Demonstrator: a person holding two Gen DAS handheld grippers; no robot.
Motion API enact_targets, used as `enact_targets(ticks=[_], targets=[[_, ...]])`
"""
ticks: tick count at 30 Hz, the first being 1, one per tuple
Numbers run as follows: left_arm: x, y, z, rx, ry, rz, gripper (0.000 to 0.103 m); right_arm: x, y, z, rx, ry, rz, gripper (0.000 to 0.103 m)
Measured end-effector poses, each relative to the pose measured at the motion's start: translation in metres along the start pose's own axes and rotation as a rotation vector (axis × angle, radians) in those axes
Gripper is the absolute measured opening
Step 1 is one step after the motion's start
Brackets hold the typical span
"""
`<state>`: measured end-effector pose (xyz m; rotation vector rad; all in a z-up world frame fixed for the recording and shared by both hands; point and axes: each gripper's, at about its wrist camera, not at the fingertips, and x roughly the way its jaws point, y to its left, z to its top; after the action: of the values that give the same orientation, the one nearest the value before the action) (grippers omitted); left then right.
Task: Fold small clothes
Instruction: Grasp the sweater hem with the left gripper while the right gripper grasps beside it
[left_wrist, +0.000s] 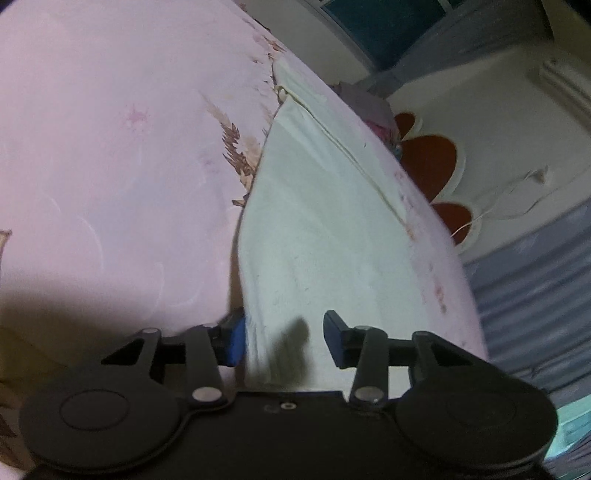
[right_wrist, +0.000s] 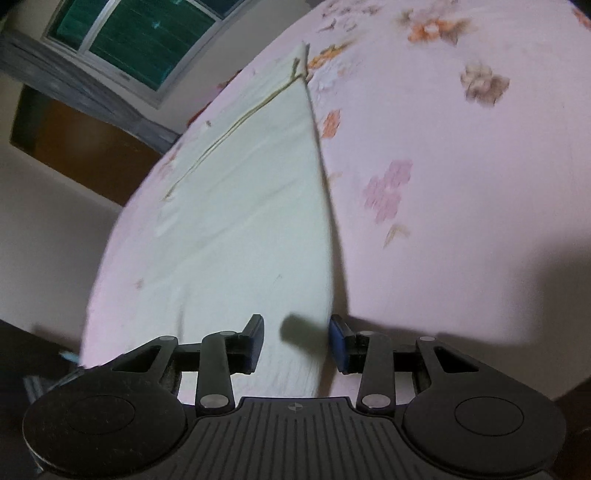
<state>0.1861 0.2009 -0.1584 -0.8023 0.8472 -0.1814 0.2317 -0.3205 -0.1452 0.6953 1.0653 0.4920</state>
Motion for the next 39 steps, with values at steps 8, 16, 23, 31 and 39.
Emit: enact_targets(ticks=[8,16,23,31,39], targets=[[0.008,-0.014,-0.001,0.004,-0.044,-0.058,0.036,-0.001,0.007,-0.002,0.033,-0.072,0.070,0.039],[-0.009,-0.027,-0.015,0.102,-0.085,0.022,0.004,-0.023,0.008,-0.006,0.002,-0.145,0.102,0.002],[0.003,-0.012,-0.020,0.035,-0.045,0.055,0.004,-0.011,-0.003,-0.003,-0.013,-0.081,-0.012,0.002],[-0.018,-0.042,0.014,0.017,-0.181,-0.081,0.004,-0.035,0.028,0.025,-0.061,-0.202,0.097,0.002],[-0.010,-0.104,0.108,0.173,-0.347,-0.143,0.004,-0.026,0.088,0.129,-0.117,-0.340,0.189,0.003]])
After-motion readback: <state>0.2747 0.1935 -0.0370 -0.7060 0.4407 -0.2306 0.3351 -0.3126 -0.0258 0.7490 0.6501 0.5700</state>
